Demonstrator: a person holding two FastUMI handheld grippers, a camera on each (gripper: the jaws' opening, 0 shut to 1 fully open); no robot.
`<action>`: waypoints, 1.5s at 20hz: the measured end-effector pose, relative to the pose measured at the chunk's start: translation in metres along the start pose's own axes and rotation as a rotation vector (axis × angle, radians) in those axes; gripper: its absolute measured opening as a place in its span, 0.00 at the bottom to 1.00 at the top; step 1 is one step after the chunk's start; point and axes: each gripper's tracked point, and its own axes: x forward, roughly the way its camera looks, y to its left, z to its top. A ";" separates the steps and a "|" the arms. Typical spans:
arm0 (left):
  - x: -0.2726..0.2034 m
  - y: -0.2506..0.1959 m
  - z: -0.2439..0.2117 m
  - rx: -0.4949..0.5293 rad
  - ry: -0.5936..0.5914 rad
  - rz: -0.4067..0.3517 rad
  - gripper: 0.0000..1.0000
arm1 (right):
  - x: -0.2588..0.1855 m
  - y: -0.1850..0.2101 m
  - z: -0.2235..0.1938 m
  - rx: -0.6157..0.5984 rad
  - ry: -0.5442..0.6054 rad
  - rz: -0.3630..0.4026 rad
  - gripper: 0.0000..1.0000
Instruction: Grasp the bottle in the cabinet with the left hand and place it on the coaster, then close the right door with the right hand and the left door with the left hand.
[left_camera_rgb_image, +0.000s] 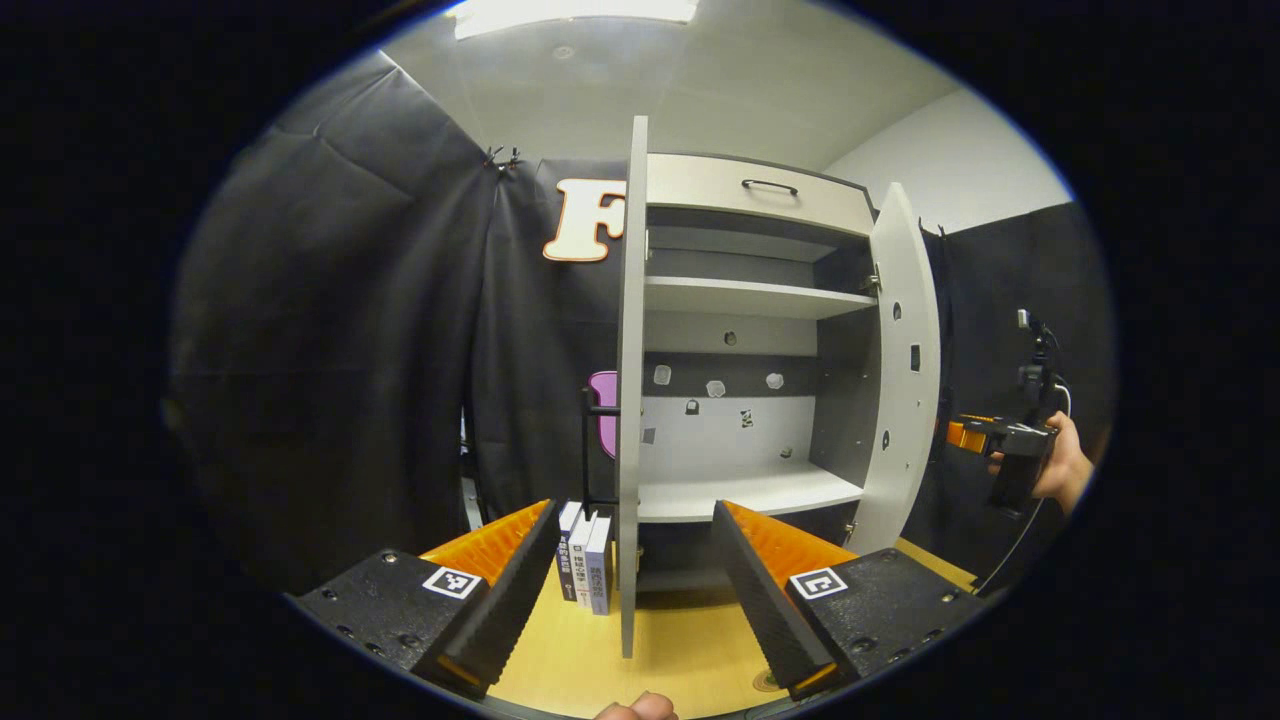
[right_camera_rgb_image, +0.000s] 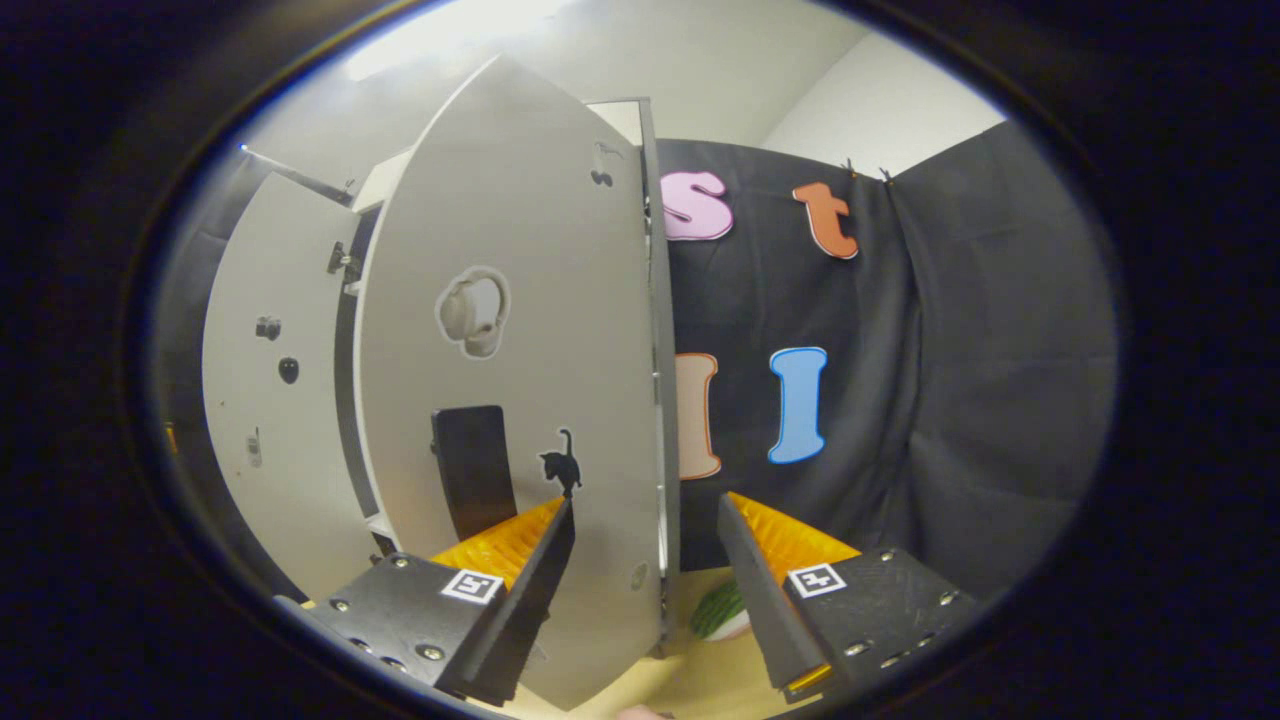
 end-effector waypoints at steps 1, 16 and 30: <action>-0.001 0.001 -0.002 0.006 0.008 -0.001 0.96 | -0.002 0.009 -0.001 0.003 -0.004 0.024 0.89; 0.000 0.091 -0.016 0.050 0.042 0.110 0.97 | -0.065 0.054 -0.002 0.068 0.026 0.112 1.00; 0.094 0.128 -0.026 -0.055 0.118 0.032 0.96 | -0.160 0.050 0.020 0.046 -0.097 0.184 0.95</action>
